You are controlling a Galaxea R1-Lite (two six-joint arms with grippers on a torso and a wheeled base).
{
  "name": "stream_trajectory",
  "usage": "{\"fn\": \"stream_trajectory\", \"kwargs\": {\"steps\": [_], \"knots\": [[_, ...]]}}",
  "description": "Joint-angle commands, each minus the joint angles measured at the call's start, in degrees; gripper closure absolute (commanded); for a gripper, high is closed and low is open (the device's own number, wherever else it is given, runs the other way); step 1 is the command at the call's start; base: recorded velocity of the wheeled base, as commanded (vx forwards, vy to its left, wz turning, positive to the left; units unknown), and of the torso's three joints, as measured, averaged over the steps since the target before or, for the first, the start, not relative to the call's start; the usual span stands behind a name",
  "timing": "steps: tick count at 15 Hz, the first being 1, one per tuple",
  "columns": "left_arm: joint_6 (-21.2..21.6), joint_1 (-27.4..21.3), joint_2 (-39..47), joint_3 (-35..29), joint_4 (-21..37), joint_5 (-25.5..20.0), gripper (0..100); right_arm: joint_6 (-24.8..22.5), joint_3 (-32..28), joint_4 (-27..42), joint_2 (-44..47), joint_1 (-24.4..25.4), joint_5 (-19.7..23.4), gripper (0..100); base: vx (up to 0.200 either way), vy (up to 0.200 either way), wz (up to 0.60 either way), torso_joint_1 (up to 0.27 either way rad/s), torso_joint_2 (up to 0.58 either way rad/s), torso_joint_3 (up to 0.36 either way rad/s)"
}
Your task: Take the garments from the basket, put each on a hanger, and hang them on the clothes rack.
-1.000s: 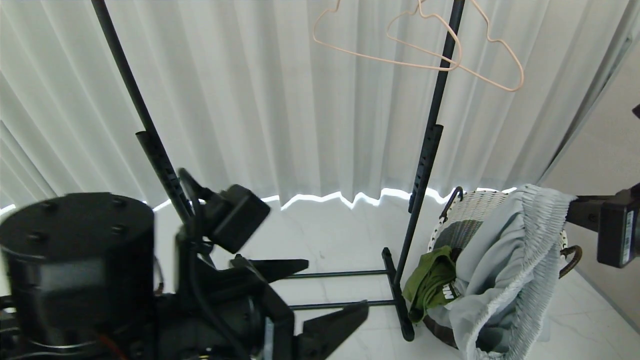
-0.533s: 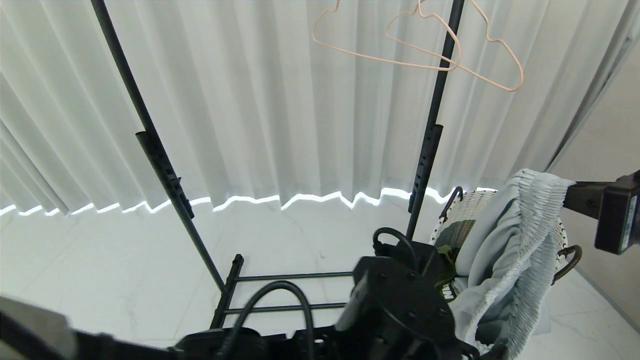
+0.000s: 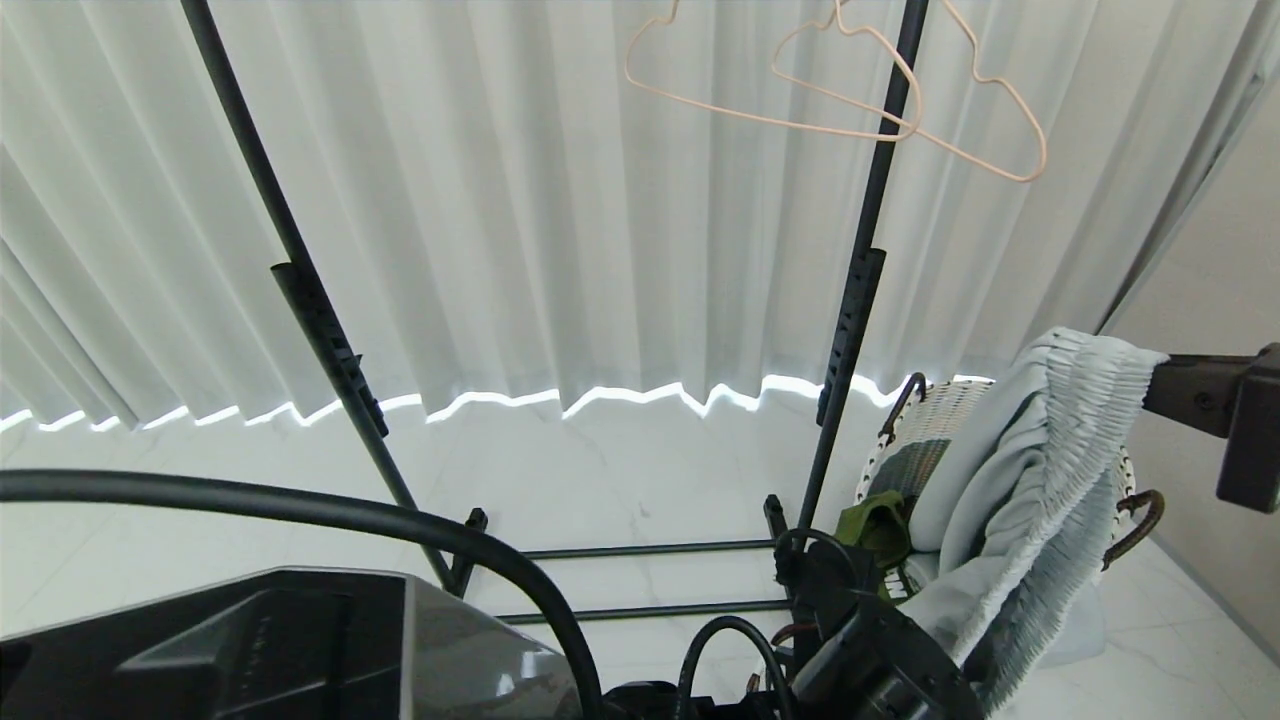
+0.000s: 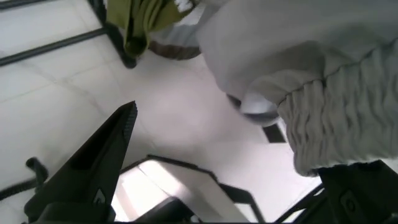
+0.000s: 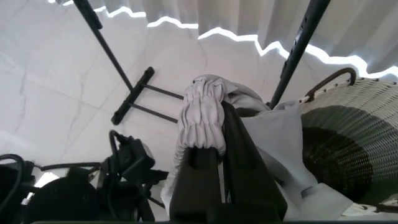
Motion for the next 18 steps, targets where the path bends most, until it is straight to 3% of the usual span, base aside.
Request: {"fn": "stream_trajectory", "kwargs": {"steps": [1, 2, 3, 6, 9, 10, 13, 18], "knots": [[0.00, 0.05, 0.99, 1.02, 0.16, 0.05, 0, -0.03, 0.05, -0.01, -1.01, 0.04, 0.01, 100, 0.000, 0.000, 0.00, 0.000, 0.00, 0.000], [0.00, -0.04, 0.81, 1.19, 0.08, 0.05, 0, -0.03, 0.05, -0.01, -1.01, 0.04, 0.01, 100, 0.000, 0.000, 0.00, 0.000, 0.00, 0.000], [0.00, -0.04, 0.72, 1.19, 0.08, 0.14, 100, -0.03, 0.14, 0.08, -1.18, 0.04, 0.01, 100, 0.000, 0.000, 0.00, 0.000, 0.00, 0.000], [0.18, -0.83, -1.74, 3.04, 0.16, 0.67, 100, -0.12, 0.58, 0.60, -1.89, -0.14, -0.08, 100, 0.000, 0.000, 0.00, 0.000, 0.00, 0.000], [1.85, -4.08, -11.23, 11.12, 0.16, 1.90, 100, -0.47, 1.46, 0.78, -3.03, -0.49, -0.26, 100, 0.000, 0.000, 0.00, 0.000, 0.00, 0.000], [4.57, -4.87, -15.27, 15.17, 0.08, 2.34, 100, -0.82, 2.07, 0.87, -3.56, -0.49, -0.17, 100, 0.000, 0.000, 0.00, 0.000, 0.00, 0.000], [10.99, -5.05, -26.17, 22.55, -0.89, 3.39, 100, -7.50, 6.38, 0.78, -6.63, -0.49, 0.18, 100, 0.000, 0.000, 0.00, 0.000, 0.00, 0.000], [21.36, -5.14, -40.32, 23.34, -0.63, 3.31, 100, -18.49, 8.67, 0.87, -11.20, 2.85, 0.53, 100, 0.000, 0.000, 0.00, 0.000, 0.00, 0.000]]}}
